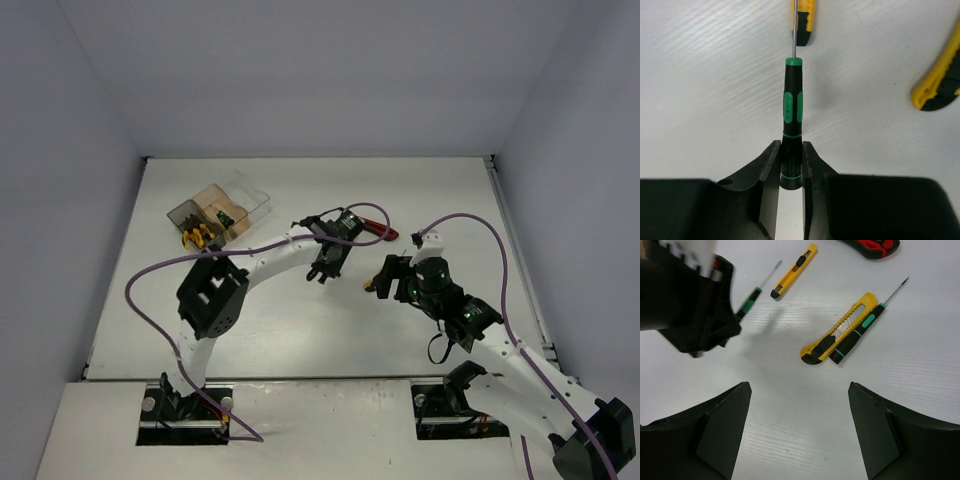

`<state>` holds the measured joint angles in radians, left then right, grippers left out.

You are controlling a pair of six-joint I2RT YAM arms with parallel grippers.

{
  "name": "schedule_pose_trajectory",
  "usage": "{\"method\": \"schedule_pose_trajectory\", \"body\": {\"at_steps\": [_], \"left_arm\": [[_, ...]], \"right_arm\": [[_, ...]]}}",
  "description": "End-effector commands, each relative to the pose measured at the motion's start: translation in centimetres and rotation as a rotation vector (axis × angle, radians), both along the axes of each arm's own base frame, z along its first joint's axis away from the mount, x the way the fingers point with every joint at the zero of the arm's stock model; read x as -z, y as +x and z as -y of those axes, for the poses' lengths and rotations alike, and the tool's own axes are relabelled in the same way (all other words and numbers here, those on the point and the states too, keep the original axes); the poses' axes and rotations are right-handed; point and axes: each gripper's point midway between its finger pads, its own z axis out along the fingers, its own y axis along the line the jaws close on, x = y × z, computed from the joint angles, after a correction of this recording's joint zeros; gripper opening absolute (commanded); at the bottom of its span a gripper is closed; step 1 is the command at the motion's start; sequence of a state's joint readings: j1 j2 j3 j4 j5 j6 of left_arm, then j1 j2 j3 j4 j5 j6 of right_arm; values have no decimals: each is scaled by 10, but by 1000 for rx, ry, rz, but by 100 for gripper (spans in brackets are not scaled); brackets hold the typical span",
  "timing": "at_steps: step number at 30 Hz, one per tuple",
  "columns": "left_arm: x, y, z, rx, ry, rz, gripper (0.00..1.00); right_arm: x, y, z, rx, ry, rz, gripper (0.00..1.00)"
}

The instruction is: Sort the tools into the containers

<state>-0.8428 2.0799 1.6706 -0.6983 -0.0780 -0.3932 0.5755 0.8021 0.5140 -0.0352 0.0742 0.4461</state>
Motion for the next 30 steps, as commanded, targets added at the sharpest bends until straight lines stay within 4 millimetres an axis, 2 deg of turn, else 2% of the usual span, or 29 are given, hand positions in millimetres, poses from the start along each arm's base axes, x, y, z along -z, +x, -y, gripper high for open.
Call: {"method": "schedule_pose_trajectory", "body": {"at_steps": [1,3,7,13,14,17,19,25,30], "left_arm": [[-110,26,-22,-84,-111,253,0],[-122,51,-63,-257,-151,265,0],[-125,81,-122,-510,-206,250,0],[-119,124,-199,-839,-289,230,2],[-119,127,-200,-852,-298,231,2],[-114,150,-218,-930,-362,205,4],[-105,158,-224,-958,-368,182,6],[-81,169,-242,-1039,-410,103,11],[-79,178,-260,-1078,-424,98,11]], "right_arm": [[-8,9,1,31,22,33,76],[-7,9,1,33,17,29,76],[-5,11,0,34,10,20,76],[-5,10,1,37,10,23,76],[-5,10,1,39,10,23,76],[-5,10,1,37,14,23,76],[-5,9,2,38,15,26,76],[-7,9,2,36,19,31,76],[-8,8,1,32,24,33,76]]}}
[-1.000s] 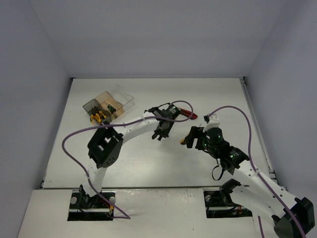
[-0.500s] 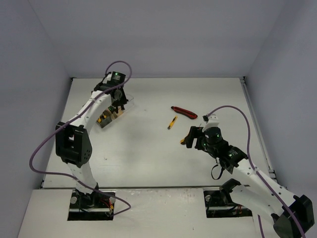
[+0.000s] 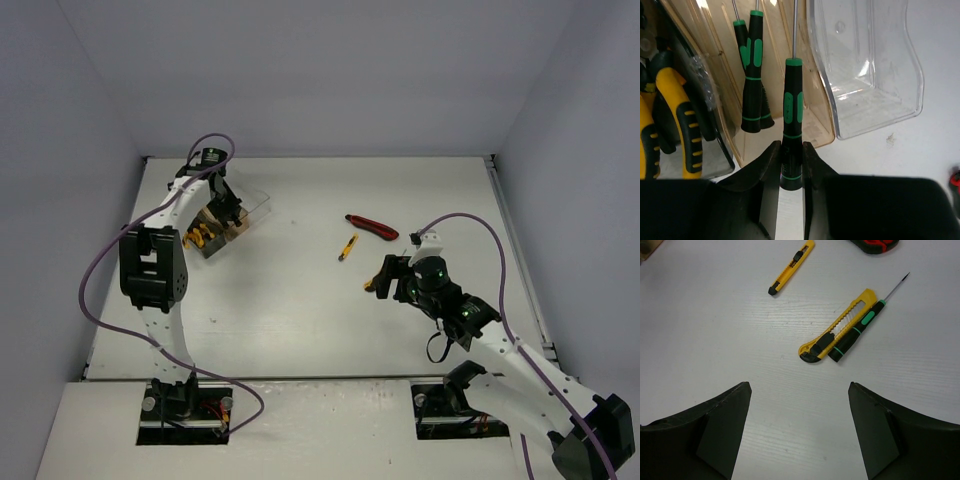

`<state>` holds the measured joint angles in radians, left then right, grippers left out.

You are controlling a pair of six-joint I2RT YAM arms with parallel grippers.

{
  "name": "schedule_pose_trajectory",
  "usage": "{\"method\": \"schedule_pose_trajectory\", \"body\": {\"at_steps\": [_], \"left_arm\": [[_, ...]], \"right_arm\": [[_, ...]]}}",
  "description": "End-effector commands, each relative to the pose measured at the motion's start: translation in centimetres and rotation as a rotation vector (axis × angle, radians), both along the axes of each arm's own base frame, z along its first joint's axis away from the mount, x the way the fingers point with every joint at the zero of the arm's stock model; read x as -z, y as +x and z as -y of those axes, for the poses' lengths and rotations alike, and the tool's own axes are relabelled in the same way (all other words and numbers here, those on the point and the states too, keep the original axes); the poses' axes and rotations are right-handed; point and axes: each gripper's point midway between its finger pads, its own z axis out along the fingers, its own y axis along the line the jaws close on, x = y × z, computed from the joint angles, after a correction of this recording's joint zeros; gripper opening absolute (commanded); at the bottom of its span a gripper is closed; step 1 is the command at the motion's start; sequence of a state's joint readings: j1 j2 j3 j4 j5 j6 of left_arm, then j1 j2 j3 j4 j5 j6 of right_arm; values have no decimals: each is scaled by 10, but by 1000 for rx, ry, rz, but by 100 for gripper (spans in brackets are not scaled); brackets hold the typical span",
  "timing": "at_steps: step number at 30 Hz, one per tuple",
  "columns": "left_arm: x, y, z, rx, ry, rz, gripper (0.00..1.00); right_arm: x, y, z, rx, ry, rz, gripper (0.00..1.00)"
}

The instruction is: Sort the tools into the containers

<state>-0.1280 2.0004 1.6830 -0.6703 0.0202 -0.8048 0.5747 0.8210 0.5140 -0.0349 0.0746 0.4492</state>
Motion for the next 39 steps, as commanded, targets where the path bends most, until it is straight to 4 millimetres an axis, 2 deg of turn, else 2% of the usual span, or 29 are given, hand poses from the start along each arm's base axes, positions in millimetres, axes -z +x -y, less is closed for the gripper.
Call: {"method": "schedule_pose_trajectory", "body": {"at_steps": [1,11,19,24,26,28,30,31,32,34,36,37,39], "left_arm": [[-37,25,-14,-59,-61,105,12],[-32,35,-24,-64,-71,103,16],[-33,32,-24,-32,-68,102,43],[-52,21,-27,-16,-50,135,48],[-80,12,-22,12,-54,192,49],[-96,2,-18,62,-26,228,49],[-127,-12,-7,143,27,300,49],[-151,-23,5,198,52,359,50],[-155,-26,7,207,55,369,50],[-188,-54,21,333,113,458,50],[-208,-81,33,417,136,520,50],[-218,-96,31,430,139,553,52],[-223,-113,31,463,139,583,55]], "right_arm": [[-13,8,1,29,31,49,76],[-12,8,0,24,30,46,76],[-12,8,1,30,30,45,77],[-8,11,4,66,29,35,77],[1,9,12,119,12,2,77],[6,12,22,192,-3,-11,75],[12,15,31,260,-25,-35,73],[20,17,35,291,-43,-58,72],[21,17,36,295,-46,-62,72],[34,23,44,371,-68,-105,66],[40,29,48,416,-73,-128,60],[40,34,47,424,-80,-133,57],[39,41,46,436,-89,-133,57]]}}
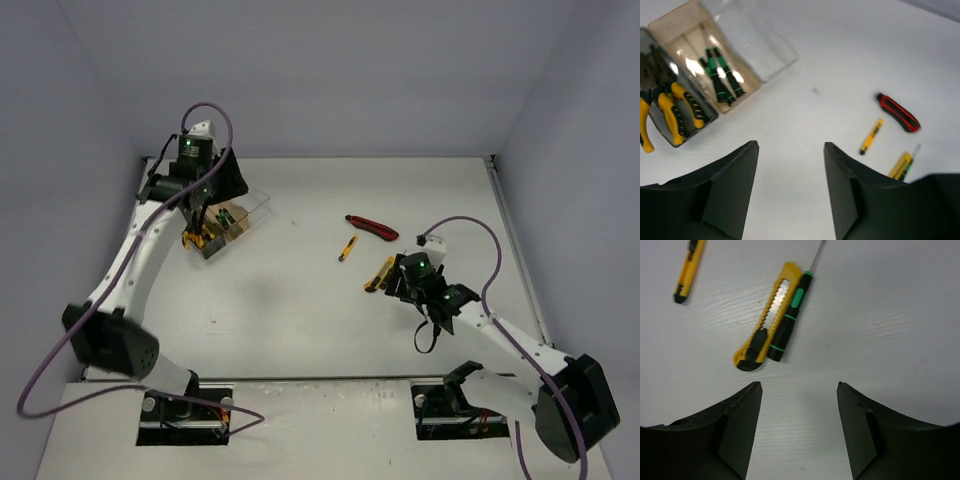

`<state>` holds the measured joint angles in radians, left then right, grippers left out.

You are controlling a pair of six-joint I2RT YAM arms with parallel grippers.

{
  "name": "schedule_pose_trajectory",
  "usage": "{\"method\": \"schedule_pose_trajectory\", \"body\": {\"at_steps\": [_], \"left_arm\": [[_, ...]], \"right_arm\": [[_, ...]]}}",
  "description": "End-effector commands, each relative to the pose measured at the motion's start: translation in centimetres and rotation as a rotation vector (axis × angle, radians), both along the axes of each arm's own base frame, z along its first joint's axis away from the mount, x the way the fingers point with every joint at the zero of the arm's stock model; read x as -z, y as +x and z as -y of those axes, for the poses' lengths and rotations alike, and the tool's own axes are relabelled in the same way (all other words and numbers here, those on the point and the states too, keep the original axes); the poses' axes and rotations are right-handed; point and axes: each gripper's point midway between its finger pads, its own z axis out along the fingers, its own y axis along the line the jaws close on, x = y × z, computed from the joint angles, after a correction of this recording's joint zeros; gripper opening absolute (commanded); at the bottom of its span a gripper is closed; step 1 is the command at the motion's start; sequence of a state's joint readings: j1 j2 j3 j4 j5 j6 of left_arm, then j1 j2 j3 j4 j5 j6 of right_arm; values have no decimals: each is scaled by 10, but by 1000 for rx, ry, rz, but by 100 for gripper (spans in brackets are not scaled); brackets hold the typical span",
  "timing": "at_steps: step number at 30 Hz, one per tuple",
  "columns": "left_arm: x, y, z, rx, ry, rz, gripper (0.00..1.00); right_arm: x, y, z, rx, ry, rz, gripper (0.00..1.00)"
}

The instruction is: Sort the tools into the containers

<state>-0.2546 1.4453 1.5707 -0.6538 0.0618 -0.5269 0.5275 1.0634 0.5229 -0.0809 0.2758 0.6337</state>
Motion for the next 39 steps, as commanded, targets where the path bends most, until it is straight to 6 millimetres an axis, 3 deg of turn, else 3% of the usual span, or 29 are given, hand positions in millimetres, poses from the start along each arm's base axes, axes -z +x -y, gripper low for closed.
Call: {"method": "schedule_pose_trajectory", "body": {"at_steps": [1,4,10,16,21,30,35,39], "left_arm": [[-29,-45,-10,101,76,133,58],[-15,-72,-16,144,99,142,66],[26,-97,-29,143,145,125,67],[20,-113,-35,147,140,221,67],[17,-113,-39,139,121,240,67],[23,-108,-39,146,80,214,67],[22,-107,-33,176,60,225,67],[19,-106,-23,219,25,243,67]], "right_arm": [[-23,35,2,118,4,73,56],[-22,50,-3,123,5,64,55],[-4,66,1,170,-22,12,52],[19,74,1,189,-12,-19,46],[34,75,-8,163,8,-49,44],[53,58,3,192,-16,-94,40],[60,45,6,192,-14,-117,30],[53,42,9,184,-15,-99,12]]}}
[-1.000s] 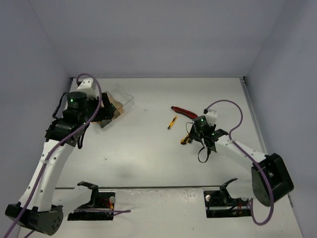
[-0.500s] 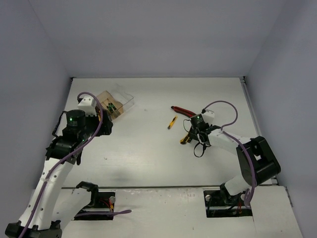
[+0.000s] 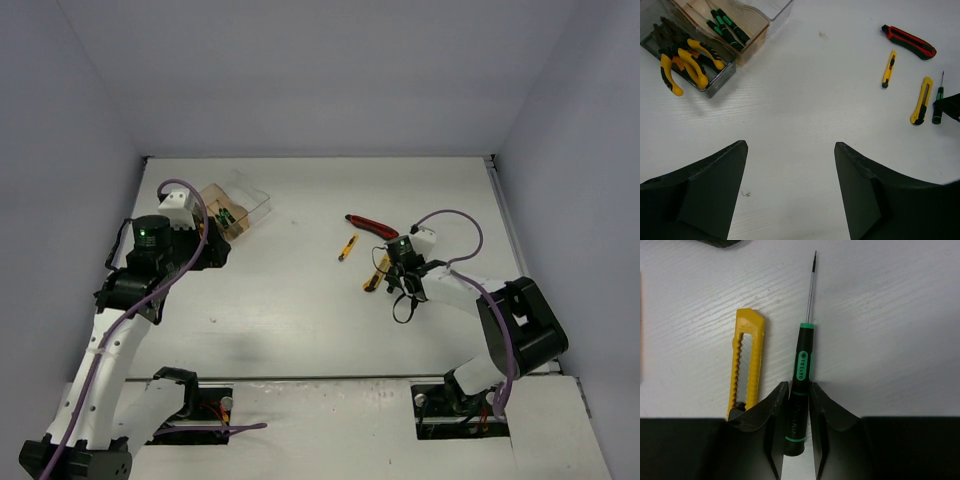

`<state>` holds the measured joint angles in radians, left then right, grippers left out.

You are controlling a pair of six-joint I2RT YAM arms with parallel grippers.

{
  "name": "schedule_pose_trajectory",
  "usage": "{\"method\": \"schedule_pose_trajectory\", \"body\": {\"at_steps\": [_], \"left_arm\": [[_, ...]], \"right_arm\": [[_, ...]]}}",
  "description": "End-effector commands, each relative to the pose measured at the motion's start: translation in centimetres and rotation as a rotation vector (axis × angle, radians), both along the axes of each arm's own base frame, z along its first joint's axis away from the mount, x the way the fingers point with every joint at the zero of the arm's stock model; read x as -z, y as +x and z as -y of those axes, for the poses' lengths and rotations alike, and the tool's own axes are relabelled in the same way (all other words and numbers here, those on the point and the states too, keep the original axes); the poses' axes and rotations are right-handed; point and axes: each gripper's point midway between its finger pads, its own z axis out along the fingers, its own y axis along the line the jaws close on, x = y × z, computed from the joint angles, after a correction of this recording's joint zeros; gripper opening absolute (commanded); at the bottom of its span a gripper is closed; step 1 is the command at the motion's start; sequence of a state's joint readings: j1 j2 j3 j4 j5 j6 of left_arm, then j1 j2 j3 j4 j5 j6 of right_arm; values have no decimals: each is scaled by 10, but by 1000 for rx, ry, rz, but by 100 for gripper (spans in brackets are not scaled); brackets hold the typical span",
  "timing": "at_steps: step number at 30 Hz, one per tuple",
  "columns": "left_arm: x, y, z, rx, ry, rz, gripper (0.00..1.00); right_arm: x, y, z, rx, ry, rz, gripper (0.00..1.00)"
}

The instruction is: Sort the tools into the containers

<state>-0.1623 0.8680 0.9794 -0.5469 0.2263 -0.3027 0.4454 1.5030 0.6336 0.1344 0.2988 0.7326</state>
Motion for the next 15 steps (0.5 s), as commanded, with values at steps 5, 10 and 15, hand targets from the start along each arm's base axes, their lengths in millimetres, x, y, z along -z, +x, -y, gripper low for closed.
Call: {"method": "schedule_pose_trajectory", "body": {"at_steps": [5,10,15], "left_arm": [[-27,13,40,114,-170,77,67],[-41,9,83,163,-297,77,67],[-64,7,145,252,-427,122,67]], "right_arm": [[-37,-6,-2,-67,21,80,0],[-98,-4,-28,-235,43,250,0],[-160,-11,-63,-439,147,441,0]]}}
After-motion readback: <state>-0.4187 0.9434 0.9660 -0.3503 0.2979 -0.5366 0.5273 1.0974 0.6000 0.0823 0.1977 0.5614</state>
